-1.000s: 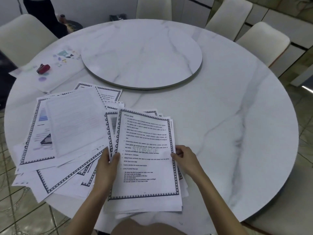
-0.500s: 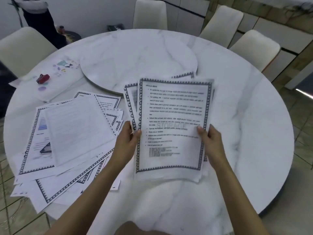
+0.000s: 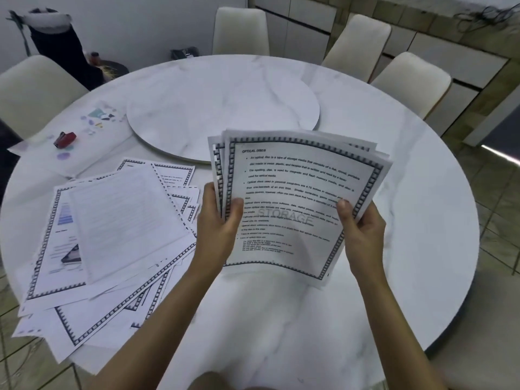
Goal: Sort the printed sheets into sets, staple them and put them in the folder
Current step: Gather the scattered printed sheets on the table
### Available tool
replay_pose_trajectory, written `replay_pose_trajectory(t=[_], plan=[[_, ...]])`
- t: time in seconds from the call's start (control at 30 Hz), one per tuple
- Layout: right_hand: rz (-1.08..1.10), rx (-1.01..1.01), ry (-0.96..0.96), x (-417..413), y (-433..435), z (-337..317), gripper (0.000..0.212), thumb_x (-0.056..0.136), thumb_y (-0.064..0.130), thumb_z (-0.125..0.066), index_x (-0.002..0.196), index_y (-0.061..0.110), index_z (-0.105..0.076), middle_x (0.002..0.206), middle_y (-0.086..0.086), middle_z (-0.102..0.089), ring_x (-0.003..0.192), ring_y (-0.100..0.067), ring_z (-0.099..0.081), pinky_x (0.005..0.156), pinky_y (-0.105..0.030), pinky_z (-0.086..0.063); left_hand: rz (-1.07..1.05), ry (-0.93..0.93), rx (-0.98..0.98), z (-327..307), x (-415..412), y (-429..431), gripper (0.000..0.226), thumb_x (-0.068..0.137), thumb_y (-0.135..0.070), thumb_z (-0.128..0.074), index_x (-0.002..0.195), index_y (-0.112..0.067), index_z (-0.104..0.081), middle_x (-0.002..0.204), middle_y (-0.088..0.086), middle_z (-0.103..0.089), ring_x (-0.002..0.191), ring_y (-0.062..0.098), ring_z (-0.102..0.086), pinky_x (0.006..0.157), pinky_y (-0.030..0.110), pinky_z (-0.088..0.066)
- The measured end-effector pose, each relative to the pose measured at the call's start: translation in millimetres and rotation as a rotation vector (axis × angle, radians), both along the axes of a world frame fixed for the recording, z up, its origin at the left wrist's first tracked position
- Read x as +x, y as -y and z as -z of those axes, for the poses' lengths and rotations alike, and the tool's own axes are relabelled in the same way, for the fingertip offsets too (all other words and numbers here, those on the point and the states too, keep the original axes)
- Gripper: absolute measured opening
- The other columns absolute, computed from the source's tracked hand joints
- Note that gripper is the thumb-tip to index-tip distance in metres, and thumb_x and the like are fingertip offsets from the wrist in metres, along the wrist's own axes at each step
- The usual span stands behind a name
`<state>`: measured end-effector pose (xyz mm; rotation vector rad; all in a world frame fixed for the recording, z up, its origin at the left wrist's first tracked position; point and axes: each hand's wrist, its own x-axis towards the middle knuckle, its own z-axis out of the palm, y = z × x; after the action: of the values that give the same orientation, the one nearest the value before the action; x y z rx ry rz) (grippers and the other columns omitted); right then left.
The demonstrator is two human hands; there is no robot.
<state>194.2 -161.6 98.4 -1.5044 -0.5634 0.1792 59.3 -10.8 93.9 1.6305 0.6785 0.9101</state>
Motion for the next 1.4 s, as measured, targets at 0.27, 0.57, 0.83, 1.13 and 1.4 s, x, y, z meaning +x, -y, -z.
replay_pose_trajectory(t=[0.27,0.57,0.83,1.13,1.4], plan=[[-0.017,-0.031,-0.137,-14.8,4.0,20.2,0.011,0.087,0.023,-0.058,0.092,0.032,-0.061,0.084,0.027,-0.069,0.085,0.006,-0.065,0.07,-0.011,-0.052,0.023,-0.029,-0.167,28.1,-14.8,14.2,0.023,0.093,-0.019,-0.052,0.115,-0.022,-0.051,0.106,-0.015,-0.062,0.095,-0.01,-0.06,0.077,0.006,-0.048],[0.009,0.11,-0.103,-17.7,-3.9,-3.2,0.018,0.089,0.011,-0.054,0.091,0.028,-0.059,0.078,0.028,-0.069,0.079,0.009,-0.064,0.064,-0.007,-0.049,-0.025,0.105,-0.166,4.0,-7.8,17.1,0.013,0.092,-0.018,-0.052,0.103,-0.025,-0.051,0.101,-0.012,-0.063,0.089,-0.008,-0.063,0.07,0.008,-0.049],[0.07,-0.067,-0.163,-28.5,5.9,56.6,0.011,0.092,0.016,-0.053,0.094,0.022,-0.062,0.086,0.026,-0.068,0.082,0.01,-0.061,0.073,-0.006,-0.046,-0.035,-0.209,-0.211,65.3,-30.4,31.2,0.025,0.093,-0.018,-0.051,0.116,-0.027,-0.049,0.103,-0.023,-0.059,0.088,-0.023,-0.055,0.08,0.011,-0.051],[0.165,-0.132,0.009,4.9,12.9,45.8,0.014,0.093,0.015,-0.052,0.08,0.017,-0.054,0.059,0.022,-0.053,0.057,0.006,-0.045,0.057,-0.005,-0.036,-0.006,-0.178,-0.181,51.3,-14.5,32.1,0.009,0.09,-0.017,-0.057,0.097,-0.023,-0.056,0.09,-0.016,-0.063,0.077,-0.015,-0.059,0.064,0.002,-0.044],[0.148,-0.595,0.014,55.0,42.9,69.8,0.013,0.092,0.011,-0.052,0.102,0.007,-0.06,0.088,-0.005,-0.062,0.078,-0.015,-0.054,0.064,-0.015,-0.041,0.071,-0.303,-0.36,69.3,-20.3,28.5,0.015,0.088,-0.005,-0.056,0.092,-0.018,-0.06,0.082,0.0,-0.064,0.058,0.009,-0.062,0.055,0.021,-0.053]])
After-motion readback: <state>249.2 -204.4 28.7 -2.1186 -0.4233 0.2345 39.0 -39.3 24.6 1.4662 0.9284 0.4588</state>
